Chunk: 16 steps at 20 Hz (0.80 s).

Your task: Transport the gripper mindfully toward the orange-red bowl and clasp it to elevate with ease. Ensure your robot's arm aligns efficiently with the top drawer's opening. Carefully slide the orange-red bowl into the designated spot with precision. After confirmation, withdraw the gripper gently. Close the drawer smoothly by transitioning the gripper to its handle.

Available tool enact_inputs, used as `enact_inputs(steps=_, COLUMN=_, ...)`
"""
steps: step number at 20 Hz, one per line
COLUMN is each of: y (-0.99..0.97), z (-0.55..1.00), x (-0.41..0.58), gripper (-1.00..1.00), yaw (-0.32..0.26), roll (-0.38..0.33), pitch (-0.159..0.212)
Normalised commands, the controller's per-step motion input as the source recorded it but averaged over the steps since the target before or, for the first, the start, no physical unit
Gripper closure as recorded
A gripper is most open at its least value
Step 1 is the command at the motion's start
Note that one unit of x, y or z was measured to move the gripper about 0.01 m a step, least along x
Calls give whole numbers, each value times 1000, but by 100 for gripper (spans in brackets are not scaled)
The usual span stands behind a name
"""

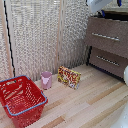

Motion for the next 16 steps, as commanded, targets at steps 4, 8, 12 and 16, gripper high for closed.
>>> enact_inputs(steps=4, y=468, z=-384, x=0, gripper=-100, yaw=43, roll=-343, pitch=137)
enact_inputs(steps=8, y=467, z=-468, x=0, gripper=-100, yaw=60, roll=-314, pitch=133)
enact_inputs(steps=12, y=356, z=-536, x=0, gripper=-100, yaw=101, roll=-293, pitch=105)
enact_inputs(steps=16, y=-11, z=-411, x=0, gripper=-100, yaw=216, roll=-305, pitch=81)
